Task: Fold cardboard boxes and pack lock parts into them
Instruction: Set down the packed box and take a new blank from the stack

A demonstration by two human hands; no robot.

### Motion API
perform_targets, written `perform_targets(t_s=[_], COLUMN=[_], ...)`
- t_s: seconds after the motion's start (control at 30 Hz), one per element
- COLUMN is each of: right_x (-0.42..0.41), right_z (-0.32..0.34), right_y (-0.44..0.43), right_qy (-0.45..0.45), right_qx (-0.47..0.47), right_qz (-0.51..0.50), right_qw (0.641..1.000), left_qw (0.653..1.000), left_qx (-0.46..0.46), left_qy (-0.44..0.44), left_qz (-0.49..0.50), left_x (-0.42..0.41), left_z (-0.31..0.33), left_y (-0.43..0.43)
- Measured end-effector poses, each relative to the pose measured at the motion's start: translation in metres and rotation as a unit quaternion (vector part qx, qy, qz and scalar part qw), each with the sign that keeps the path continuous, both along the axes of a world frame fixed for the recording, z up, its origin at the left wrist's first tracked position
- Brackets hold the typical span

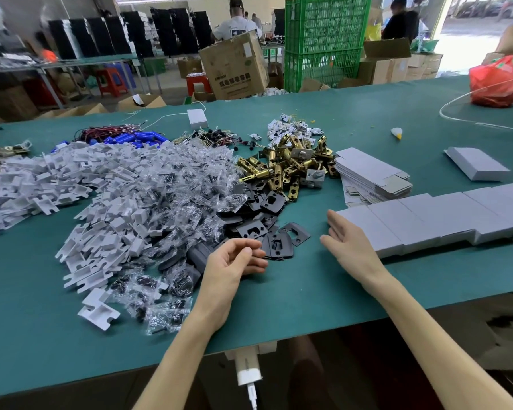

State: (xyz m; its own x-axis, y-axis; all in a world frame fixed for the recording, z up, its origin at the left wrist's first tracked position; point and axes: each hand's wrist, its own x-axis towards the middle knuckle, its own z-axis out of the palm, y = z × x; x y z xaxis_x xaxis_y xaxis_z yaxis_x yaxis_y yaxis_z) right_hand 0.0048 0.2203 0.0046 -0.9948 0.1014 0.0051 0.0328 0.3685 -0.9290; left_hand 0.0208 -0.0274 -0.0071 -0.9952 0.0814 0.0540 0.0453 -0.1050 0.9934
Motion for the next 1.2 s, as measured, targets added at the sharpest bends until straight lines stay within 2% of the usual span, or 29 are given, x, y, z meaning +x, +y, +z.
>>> perform_targets(t_s=[0.3, 0.37, 0.43, 0.5, 0.57, 0.7, 0.8, 0.9, 0.97, 1.1, 1.2], right_x=[-0.001, -0.004, -0.017, -0.040, -0.067, -0.106, -0.109, -0.104, -0.100, -0.090, -0.074], right_z=[0.009, 0.010, 0.016, 0.028, 0.041, 0.046, 0.041, 0.040, 0.045, 0.070, 0.091], right_y=[0.049, 0.045, 0.039, 0.036, 0.040, 0.063, 0.076, 0.082, 0.085, 0.080, 0.061], right_qy=[0.010, 0.012, 0.054, 0.119, 0.134, 0.048, -0.020, -0.008, 0.008, 0.056, 0.184], right_qx=[0.034, 0.065, 0.132, 0.207, 0.277, 0.445, 0.512, 0.558, 0.572, 0.546, 0.417], right_qz=[-0.055, -0.023, -0.026, -0.070, -0.105, -0.123, -0.146, -0.155, -0.152, -0.177, -0.230], right_qw=[0.998, 0.998, 0.989, 0.968, 0.946, 0.886, 0.846, 0.815, 0.806, 0.817, 0.860], left_qw=[0.999, 0.998, 0.998, 0.998, 0.998, 0.998, 0.998, 0.999, 0.998, 0.999, 0.998], left_qx=[-0.045, -0.052, -0.057, -0.058, -0.058, -0.060, -0.058, -0.054, -0.055, -0.053, -0.055], left_qy=[0.014, 0.015, 0.015, 0.015, 0.017, 0.016, 0.013, 0.010, 0.008, 0.006, 0.006], left_qz=[-0.010, -0.011, -0.012, -0.013, -0.008, -0.003, -0.003, -0.002, -0.002, -0.002, -0.003], left_x=[0.001, 0.001, 0.001, 0.000, 0.000, 0.000, 0.001, 0.001, 0.001, 0.002, 0.002], left_z=[0.000, -0.001, -0.001, -0.002, -0.002, -0.001, 0.002, 0.003, 0.003, 0.004, 0.002], left_y=[0.001, 0.002, 0.002, 0.002, 0.002, 0.002, 0.003, 0.004, 0.004, 0.005, 0.004])
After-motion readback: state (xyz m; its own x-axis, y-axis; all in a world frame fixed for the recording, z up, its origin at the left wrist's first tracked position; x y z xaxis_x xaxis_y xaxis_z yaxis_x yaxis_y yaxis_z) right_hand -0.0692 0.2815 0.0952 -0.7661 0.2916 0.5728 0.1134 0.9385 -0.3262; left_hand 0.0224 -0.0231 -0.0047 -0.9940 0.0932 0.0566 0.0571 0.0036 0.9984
